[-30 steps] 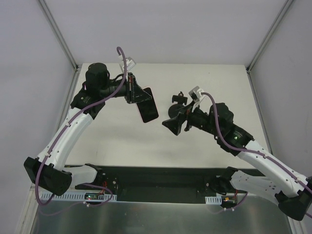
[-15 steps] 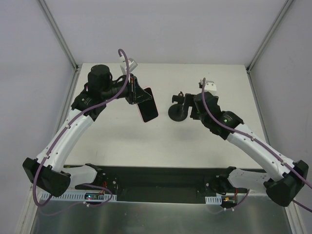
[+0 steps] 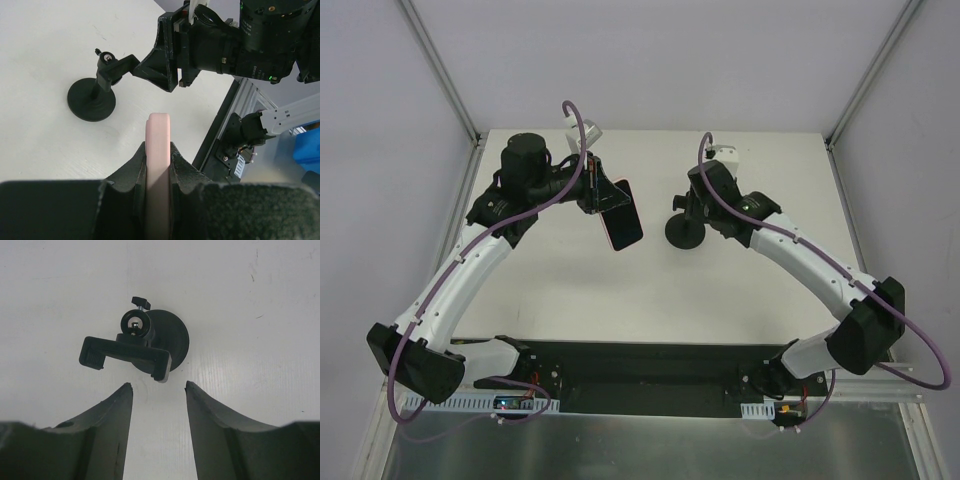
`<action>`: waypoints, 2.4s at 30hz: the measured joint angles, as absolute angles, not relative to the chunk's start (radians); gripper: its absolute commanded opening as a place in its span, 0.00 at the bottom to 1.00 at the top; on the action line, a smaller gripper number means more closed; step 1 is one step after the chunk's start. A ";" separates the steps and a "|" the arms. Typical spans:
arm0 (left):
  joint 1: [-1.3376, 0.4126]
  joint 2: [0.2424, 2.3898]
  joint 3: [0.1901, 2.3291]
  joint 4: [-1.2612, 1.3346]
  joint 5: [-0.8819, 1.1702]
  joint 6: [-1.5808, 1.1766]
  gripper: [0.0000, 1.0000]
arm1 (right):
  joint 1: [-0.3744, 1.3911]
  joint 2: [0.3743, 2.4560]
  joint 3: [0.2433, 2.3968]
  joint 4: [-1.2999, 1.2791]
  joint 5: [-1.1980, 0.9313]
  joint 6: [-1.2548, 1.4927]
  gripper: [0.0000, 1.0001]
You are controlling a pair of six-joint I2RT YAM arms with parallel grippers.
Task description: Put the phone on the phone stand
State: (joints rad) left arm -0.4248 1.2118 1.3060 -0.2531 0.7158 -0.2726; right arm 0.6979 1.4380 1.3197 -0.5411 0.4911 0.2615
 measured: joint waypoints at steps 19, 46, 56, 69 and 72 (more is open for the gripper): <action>-0.425 1.255 1.306 -0.255 0.717 -0.275 0.00 | 0.679 1.541 1.365 -0.553 0.501 0.244 0.35; -0.479 1.206 1.176 -0.078 0.894 -0.180 0.00 | 0.759 1.551 1.326 -0.395 0.141 -0.139 0.01; -0.598 1.110 0.999 0.032 0.988 0.053 0.00 | 0.765 1.533 1.293 -0.355 -0.044 -0.270 0.01; -0.612 1.361 1.209 -0.038 1.149 0.286 0.00 | 0.724 1.533 1.271 -0.332 -0.286 -0.360 0.01; -0.609 1.409 1.240 -0.042 1.165 0.306 0.00 | 0.710 1.533 1.267 -0.325 -0.307 -0.360 0.01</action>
State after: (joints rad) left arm -0.6090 1.4086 1.2404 -0.0418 1.1648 0.3058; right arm 0.7105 1.5326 1.2667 -0.3248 -0.3069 -0.3603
